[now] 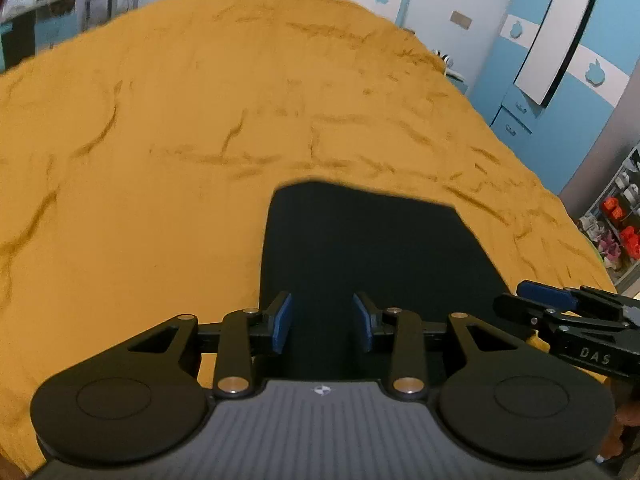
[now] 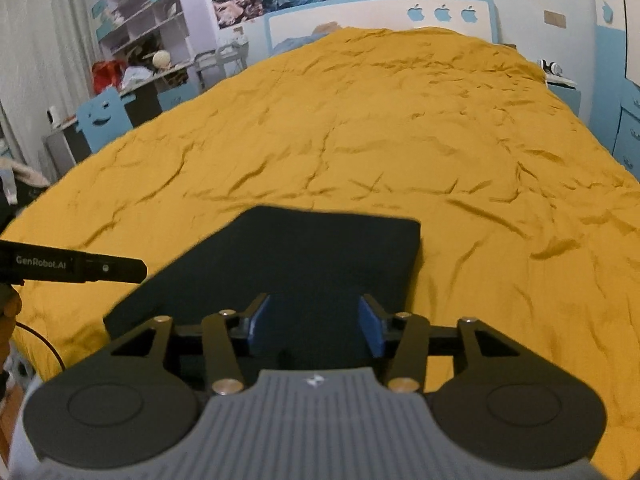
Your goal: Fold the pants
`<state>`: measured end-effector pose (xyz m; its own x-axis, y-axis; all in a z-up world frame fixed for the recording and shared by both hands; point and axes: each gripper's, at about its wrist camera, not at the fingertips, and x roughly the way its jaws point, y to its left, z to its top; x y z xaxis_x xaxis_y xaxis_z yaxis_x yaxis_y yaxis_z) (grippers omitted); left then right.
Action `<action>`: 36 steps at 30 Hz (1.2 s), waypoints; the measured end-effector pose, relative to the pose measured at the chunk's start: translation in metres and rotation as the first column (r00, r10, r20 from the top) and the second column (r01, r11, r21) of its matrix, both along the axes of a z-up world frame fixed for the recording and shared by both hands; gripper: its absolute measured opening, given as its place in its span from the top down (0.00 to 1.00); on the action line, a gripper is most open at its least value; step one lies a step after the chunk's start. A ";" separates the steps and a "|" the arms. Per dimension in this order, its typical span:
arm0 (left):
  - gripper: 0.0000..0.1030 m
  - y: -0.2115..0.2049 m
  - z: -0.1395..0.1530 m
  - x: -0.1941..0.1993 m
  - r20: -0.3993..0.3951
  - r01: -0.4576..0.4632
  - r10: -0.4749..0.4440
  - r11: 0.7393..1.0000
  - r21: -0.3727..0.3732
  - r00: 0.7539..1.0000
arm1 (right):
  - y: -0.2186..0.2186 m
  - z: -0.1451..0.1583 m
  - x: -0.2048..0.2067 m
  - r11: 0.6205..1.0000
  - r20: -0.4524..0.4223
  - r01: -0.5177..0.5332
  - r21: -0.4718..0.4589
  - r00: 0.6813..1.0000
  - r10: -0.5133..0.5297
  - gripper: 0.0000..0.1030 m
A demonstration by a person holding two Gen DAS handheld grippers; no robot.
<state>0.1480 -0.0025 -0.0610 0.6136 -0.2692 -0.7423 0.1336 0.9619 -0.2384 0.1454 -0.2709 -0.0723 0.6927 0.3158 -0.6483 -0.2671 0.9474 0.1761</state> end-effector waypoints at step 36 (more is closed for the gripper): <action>0.13 -0.044 0.076 -0.084 0.293 -0.117 0.066 0.980 0.161 0.954 | 0.015 0.089 -0.091 0.985 0.276 0.173 -0.028 0.948 -0.158 0.20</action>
